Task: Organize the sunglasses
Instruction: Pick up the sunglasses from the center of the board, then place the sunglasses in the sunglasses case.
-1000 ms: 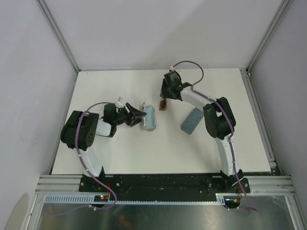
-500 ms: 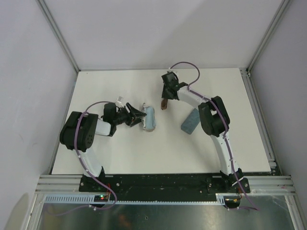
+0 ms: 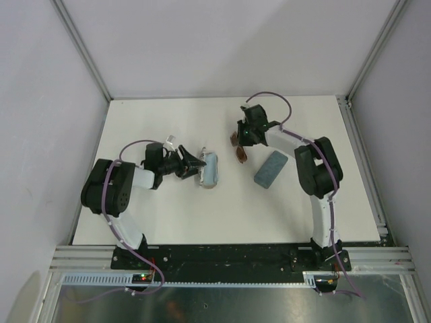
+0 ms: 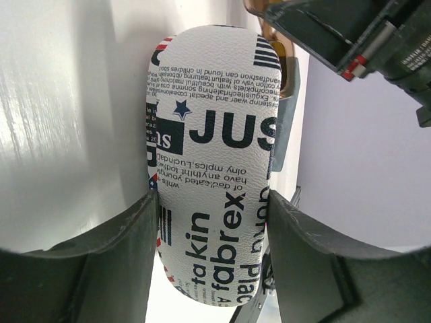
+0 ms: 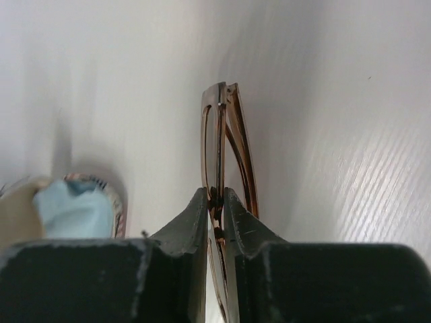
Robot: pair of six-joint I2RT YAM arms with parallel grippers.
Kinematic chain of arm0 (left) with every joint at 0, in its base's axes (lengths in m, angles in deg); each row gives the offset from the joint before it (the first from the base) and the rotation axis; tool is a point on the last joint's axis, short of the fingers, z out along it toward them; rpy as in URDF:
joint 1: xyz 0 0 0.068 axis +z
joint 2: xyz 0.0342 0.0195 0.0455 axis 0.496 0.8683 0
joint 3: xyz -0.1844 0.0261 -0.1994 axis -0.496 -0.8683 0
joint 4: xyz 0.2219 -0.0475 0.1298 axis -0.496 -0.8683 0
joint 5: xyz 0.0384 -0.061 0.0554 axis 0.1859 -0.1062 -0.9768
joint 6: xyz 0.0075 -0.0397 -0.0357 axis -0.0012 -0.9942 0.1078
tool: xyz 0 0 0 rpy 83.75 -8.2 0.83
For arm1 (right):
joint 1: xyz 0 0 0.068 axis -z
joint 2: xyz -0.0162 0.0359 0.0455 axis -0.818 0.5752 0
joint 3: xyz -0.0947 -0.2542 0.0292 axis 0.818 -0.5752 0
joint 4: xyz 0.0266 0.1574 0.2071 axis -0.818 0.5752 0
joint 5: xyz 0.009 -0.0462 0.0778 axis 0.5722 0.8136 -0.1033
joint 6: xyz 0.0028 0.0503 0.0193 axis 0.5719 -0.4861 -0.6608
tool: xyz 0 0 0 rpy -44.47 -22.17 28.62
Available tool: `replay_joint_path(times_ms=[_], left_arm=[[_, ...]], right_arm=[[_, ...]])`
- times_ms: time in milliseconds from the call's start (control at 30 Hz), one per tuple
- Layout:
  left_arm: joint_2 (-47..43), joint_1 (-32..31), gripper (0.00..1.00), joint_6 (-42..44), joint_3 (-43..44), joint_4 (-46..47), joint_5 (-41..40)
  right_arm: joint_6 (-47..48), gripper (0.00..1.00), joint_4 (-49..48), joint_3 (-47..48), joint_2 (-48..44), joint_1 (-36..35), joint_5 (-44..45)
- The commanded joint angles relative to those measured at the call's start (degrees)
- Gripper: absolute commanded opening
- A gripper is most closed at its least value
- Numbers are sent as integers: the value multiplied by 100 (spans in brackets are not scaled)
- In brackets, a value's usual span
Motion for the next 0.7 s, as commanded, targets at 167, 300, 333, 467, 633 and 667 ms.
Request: replay_joint_path(times_ms=[167, 300, 333, 467, 633, 667], left_arm=[[-621, 16, 45, 801, -218, -973, 185], [-879, 15, 45, 891, -418, -1099, 159], [-944, 7, 45, 913, -461, -1129, 147], [-1129, 7, 45, 975, -583, -1218, 145], [-1274, 3, 45, 1061, -676, -1348, 170], [-1300, 5, 45, 1073, -692, -1367, 179]], right_arm=[[1925, 4, 490, -337, -1272, 72, -3033], [2012, 1, 556, -556, -1641, -41, -3396], [1942, 1, 430, -728, -1727, -12, -3649], [2337, 2, 241, -1171, -2102, -45, -4009], [4416, 0, 1108, -1232, -2271, -263, -4338], [4828, 0, 1255, -1233, -2279, -272, -4415]])
